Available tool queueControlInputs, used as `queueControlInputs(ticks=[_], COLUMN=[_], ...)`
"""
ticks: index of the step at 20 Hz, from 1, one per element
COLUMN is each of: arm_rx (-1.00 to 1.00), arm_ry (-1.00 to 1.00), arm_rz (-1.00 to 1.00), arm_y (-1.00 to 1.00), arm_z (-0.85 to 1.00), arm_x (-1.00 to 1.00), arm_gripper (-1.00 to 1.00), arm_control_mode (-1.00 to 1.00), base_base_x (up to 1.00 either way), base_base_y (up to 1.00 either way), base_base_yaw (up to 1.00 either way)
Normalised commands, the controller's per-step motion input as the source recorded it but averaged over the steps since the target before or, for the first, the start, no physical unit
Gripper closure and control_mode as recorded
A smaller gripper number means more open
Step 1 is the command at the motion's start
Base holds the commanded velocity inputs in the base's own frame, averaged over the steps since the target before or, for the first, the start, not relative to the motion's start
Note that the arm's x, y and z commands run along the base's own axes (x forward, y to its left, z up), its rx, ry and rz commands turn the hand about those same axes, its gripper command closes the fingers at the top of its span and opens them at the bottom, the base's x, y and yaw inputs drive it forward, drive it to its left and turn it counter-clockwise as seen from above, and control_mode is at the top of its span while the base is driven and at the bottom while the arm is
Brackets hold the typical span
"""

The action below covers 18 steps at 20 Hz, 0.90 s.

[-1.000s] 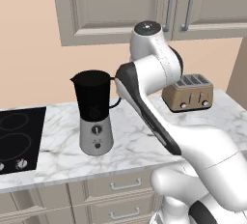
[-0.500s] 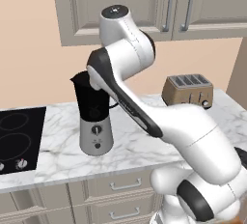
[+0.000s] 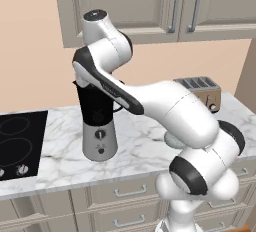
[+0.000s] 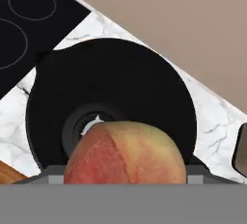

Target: Open the blender lid, put the peach in the blender, close the lid, and start the blender.

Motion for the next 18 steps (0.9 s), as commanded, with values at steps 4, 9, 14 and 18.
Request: queueControlInputs(ticks=[4, 9, 14, 18], arm_rx=[0.0, 0.0, 0.04, 0.09], arm_ry=[0.16, 0.09, -0.03, -0.18], arm_rz=[0.0, 0.0, 0.0, 0.0], arm_y=[0.41, 0.11, -0.07, -0.21], arm_z=[-0.54, -0.61, -0.62, -0.16], arm_x=[0.75, 0.34, -0.15, -0.18], arm_gripper=[1.0, 1.0, -1.0, -1.0], arm_control_mode=[-1.0, -1.0, -1.0, -1.0], base_base_x=[0.0, 0.0, 0.0, 0.0], base_base_y=[0.0, 0.0, 0.0, 0.0], base_base_yaw=[0.0, 0.0, 0.0, 0.0])
